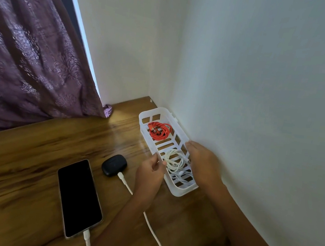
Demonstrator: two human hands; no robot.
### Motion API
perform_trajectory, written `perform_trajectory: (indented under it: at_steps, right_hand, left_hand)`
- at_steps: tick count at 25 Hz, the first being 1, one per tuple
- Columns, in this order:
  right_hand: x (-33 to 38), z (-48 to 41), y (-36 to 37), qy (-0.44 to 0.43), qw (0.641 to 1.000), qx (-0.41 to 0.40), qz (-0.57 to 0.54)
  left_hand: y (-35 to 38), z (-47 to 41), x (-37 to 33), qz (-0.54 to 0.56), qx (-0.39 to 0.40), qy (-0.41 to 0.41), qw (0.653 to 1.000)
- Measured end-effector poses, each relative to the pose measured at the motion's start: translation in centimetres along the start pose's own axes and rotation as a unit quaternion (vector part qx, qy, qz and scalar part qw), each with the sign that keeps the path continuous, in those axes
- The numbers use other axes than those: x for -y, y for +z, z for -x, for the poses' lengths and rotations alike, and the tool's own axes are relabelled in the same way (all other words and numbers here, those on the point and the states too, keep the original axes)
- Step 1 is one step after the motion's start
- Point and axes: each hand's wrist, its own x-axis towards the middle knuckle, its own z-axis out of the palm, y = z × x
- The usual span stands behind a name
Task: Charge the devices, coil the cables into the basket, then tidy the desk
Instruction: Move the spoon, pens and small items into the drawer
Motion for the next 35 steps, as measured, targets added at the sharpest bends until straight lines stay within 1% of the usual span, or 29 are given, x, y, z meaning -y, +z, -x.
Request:
perform_trajectory:
  at_steps: [4, 9, 11, 14, 17, 19, 21, 25, 27, 30, 35]
  right_hand:
    - [0.5, -0.1, 0.0, 0.005, 0.999, 0.012, 0.036]
    - [0.6, 0.1, 0.5, 0.008, 1.000, -0.009, 0.028]
    - [0.6, 0.2, 0.5, 0.008, 0.999, -0.027, 0.021]
    - [1.3, 0.6, 0.4, 0.004, 0.998, -0.068, 0.007]
    - [2.3, 1.3, 0.5, -0.011, 0.994, -0.104, 0.008]
    - [3.6, 2.1, 0.7, -0.033, 0.987, -0.159, -0.019]
    - [5.0, 2.6, 0.4, -0.027, 0.980, -0.190, -0.060]
    - [9.9, 4.0, -0.7, -0.084, 0.958, -0.256, -0.093]
    - [13.2, 5.6, -1.3, -0.115, 0.950, -0.270, -0.105]
    - [18.9, 8.3, -1.7, -0.146, 0.941, -0.277, -0.127]
    - [32.3, 16.8, 0.1, -0.229, 0.922, -0.259, -0.176]
  left_hand:
    - [0.0, 0.0, 0.0, -0.010, 0.003, -0.006, 1.000]
    - [0.2, -0.1, -0.5, -0.043, -0.016, -0.018, 0.999]
    - [0.3, 0.4, -1.0, -0.071, -0.027, -0.010, 0.997]
    - [0.2, 1.3, -2.1, -0.130, -0.043, 0.030, 0.990]
    - [-0.6, 2.6, -3.1, -0.169, -0.041, 0.080, 0.982]
    - [-2.0, 4.2, -3.7, -0.206, -0.049, 0.120, 0.970]
    - [-3.6, 5.7, -4.3, -0.248, -0.061, 0.154, 0.955]
    - [-8.8, 8.9, -4.6, -0.287, -0.122, 0.203, 0.928]
    - [-12.1, 11.2, -4.1, -0.299, -0.154, 0.214, 0.917]
    - [-17.2, 15.5, -3.1, -0.312, -0.197, 0.221, 0.903]
    - [-28.5, 26.4, 1.2, -0.336, -0.292, 0.203, 0.872]
